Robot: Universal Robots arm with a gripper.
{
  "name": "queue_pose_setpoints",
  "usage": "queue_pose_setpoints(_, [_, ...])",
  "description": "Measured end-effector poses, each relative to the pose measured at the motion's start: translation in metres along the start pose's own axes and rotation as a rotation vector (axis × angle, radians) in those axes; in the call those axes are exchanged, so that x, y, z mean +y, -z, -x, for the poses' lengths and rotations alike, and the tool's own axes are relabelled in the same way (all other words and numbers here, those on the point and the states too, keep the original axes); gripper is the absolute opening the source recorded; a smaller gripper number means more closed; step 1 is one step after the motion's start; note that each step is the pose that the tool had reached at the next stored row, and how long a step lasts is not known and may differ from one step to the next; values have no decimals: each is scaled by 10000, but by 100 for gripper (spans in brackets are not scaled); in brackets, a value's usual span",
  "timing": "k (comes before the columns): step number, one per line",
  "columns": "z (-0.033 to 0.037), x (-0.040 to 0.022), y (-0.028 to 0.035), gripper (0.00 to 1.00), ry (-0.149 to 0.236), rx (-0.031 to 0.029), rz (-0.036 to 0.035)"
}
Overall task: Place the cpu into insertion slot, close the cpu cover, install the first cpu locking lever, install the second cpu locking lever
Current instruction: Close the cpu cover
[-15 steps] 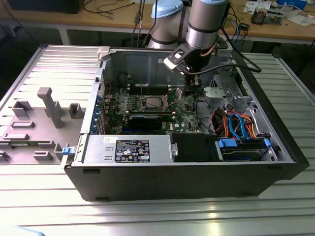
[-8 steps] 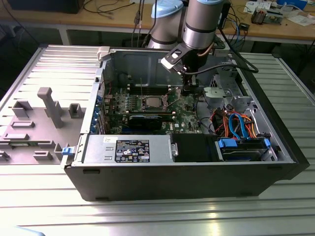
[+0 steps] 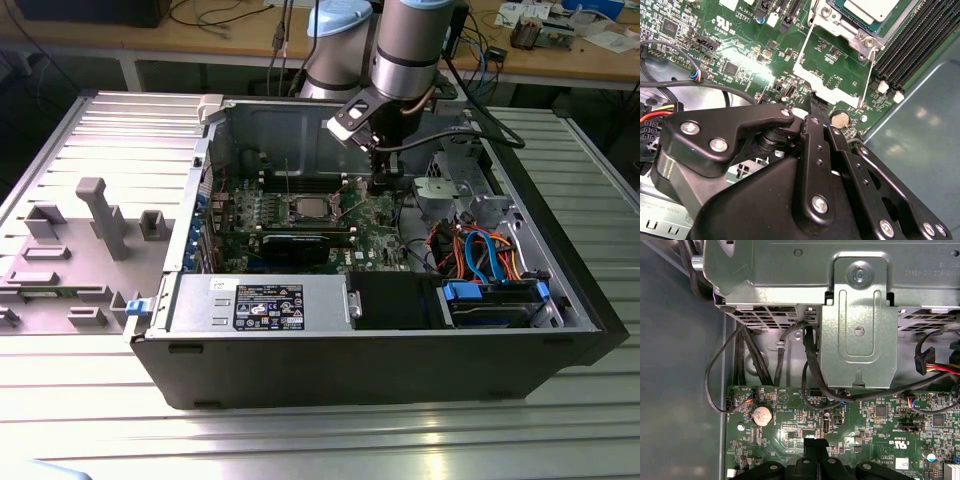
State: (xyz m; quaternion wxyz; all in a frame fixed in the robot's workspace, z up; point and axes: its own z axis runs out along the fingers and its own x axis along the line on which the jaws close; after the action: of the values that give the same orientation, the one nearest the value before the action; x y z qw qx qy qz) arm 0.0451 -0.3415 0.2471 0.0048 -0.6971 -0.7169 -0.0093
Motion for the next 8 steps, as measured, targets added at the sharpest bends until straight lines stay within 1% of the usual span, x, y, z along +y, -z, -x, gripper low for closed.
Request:
queue_pose_setpoints(5, [-1,-25,0,11,1,0,0])
queue_pose_setpoints(8, [-2,-68,0,11,1,0,0])
